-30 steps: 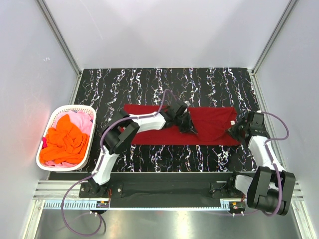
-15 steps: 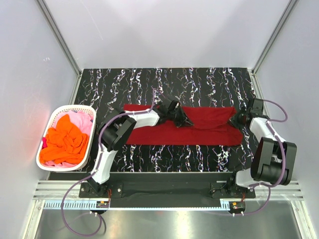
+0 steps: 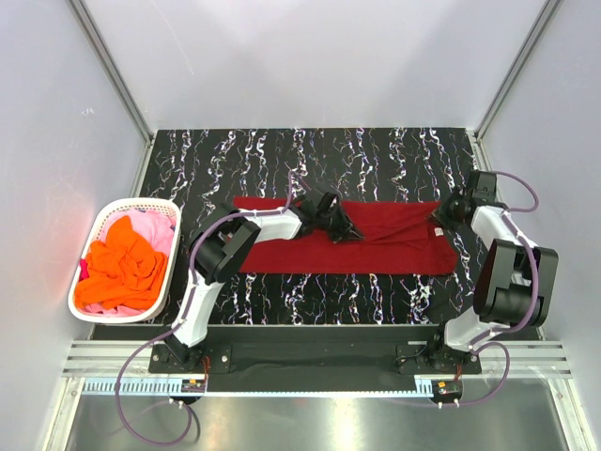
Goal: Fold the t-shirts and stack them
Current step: Fold the tshirt
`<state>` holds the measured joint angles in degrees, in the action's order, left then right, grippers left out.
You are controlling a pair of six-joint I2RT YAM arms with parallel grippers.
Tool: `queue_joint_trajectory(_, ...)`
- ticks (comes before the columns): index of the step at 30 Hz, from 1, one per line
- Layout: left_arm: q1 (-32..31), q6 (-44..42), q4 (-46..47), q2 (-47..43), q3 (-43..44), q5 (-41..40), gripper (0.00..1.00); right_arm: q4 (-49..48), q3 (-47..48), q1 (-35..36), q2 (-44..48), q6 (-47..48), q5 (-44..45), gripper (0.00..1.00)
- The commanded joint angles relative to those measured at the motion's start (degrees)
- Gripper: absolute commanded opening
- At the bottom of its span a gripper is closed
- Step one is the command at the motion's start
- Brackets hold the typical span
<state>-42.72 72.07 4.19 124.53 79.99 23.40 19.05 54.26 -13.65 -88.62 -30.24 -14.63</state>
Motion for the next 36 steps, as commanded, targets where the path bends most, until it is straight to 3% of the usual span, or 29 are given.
queue_joint_trajectory(1, 0.4, 0.6, 1.5, -1.7, -1.1, -1.6, 0.00, -2.3, 3.7, 0.6, -2.3, 3.6, -1.7, 0.00)
queue_joint_trajectory(10, 1.0, 0.7, 1.2, -2.5, -2.5, -3.3, 0.00, -2.9, 8.0, 2.3, -8.7, 6.3, -2.8, 0.00)
queue_joint_trajectory(15, 1.6, 1.6, 5.7, -2.8, -2.8, -2.8, 0.00, -2.9, 8.9, 2.5, -8.9, 6.9, -2.3, 0.00)
queue_joint_trajectory(25, 2.7, 1.3, 8.6, 0.2, 1.4, -0.2, 0.00, -2.7, 9.2, 2.9, -8.3, 6.8, -0.9, 0.00)
queue_joint_trajectory(36, 4.2, -5.0, 6.2, 3.1, 9.0, 0.3, 0.00, -2.3, 6.7, 2.9, -6.0, 4.7, 1.7, 0.00)
